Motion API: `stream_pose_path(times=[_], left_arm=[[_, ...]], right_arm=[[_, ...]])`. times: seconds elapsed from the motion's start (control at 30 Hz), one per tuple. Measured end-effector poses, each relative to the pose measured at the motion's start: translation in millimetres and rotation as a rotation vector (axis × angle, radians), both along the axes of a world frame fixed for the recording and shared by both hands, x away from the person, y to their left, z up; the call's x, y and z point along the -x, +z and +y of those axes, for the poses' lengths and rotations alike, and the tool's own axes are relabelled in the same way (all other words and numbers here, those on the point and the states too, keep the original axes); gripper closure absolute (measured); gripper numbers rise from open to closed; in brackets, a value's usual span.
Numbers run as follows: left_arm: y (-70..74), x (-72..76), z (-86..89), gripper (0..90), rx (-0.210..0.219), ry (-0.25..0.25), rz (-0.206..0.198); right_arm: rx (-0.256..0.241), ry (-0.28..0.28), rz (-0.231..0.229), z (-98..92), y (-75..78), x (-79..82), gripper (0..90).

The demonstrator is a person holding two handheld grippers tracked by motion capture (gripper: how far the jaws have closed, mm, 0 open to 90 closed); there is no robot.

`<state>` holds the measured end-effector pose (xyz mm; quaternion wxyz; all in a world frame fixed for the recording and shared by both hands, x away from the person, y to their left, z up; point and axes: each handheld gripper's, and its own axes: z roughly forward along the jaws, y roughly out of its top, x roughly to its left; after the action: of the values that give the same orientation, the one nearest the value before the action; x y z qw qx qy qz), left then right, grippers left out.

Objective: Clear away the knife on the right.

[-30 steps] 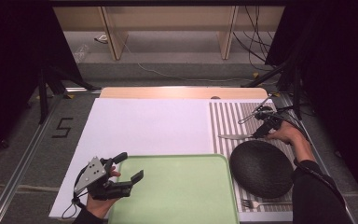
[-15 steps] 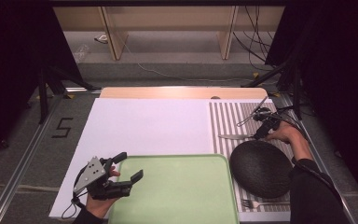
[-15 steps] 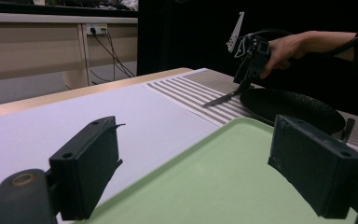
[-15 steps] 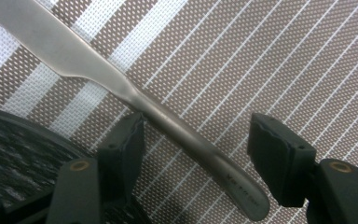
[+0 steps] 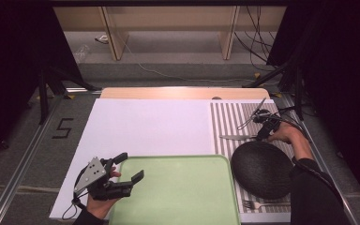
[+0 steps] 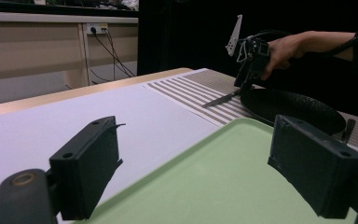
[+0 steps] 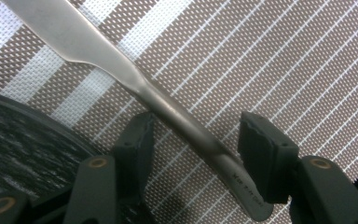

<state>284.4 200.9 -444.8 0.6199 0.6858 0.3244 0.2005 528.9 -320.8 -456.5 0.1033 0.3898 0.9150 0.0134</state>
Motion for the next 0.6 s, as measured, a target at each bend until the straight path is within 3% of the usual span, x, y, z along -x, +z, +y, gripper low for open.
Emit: stream_pose_path(times=[0.33, 0.6], left_arm=[[-0.3, -0.2, -0.6, 15.0, -0.003, -0.002, 0.002], [-0.4, -0.4, -0.5, 15.0, -0.003, -0.003, 0.004]], right_arm=[[-0.005, 0.027, 0.017, 0.8, 0.4, -0.2, 52.3], [0.001, 0.063, 0.036, 4.5, 0.6, 0.1, 61.1]])
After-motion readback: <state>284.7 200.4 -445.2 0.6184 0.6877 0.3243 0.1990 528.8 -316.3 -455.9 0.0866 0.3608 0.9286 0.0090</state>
